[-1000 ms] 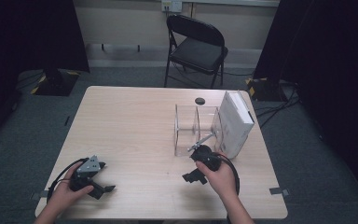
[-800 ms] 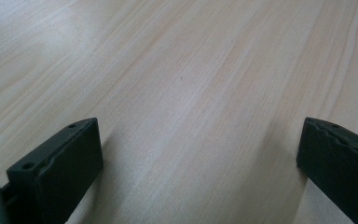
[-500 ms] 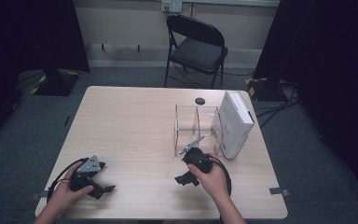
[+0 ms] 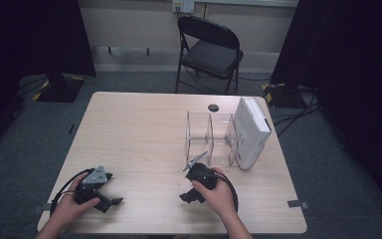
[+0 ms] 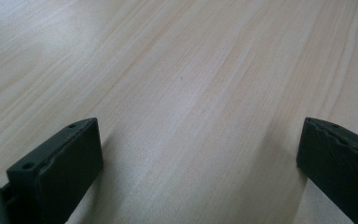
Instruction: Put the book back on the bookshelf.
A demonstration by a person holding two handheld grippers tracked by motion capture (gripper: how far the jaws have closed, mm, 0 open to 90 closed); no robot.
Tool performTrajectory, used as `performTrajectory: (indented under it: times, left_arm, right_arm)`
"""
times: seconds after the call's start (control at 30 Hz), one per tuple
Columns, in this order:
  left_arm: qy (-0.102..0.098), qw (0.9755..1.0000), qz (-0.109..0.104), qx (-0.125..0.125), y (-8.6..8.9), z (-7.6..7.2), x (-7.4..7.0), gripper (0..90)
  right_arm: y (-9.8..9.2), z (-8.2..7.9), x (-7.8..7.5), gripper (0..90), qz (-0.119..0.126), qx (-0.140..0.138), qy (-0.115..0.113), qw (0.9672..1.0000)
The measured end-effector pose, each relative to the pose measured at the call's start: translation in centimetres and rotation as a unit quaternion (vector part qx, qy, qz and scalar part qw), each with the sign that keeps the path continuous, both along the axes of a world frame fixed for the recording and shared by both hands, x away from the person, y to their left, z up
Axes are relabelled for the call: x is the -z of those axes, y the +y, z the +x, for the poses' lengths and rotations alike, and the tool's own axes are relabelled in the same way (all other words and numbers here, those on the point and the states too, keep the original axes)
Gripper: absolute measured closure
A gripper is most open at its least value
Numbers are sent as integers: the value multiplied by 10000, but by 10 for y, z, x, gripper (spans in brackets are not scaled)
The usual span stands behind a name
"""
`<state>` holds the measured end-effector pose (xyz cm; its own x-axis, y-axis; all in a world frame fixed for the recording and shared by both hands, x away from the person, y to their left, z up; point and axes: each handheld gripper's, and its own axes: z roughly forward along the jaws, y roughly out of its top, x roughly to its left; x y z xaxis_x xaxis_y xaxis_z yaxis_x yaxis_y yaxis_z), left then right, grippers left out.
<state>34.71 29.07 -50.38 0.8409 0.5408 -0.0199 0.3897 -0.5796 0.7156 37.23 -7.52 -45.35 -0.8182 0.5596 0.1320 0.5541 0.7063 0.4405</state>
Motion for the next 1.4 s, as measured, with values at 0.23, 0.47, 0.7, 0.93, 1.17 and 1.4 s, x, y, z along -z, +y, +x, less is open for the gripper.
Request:
performTrajectory:
  times: [0.23,0.47,0.7,0.93,1.17,1.4]
  left_arm:
    - [-7,10000,-12,8,0,0,0,0]
    - [2,10000,2,3,0,0,0,0]
    - [8,10000,10,-8,0,0,0,0]
    - [2,10000,1,0,0,0,0,0]
    - [8,10000,12,-6,0,0,0,0]
    - [8,10000,11,-7,0,0,0,0]
  right_arm:
    - [8,-2,10,170,-7,-144,-37,9999]
    - [14,-4,17,170,-97,-247,-113,9996]
    - [17,-7,22,141,-119,-378,-421,9983]
    - [17,-12,27,120,-36,-409,-725,9965]
    - [14,-14,30,108,148,-353,-889,9953]
    - [9,-17,34,105,368,-269,-1053,9934]
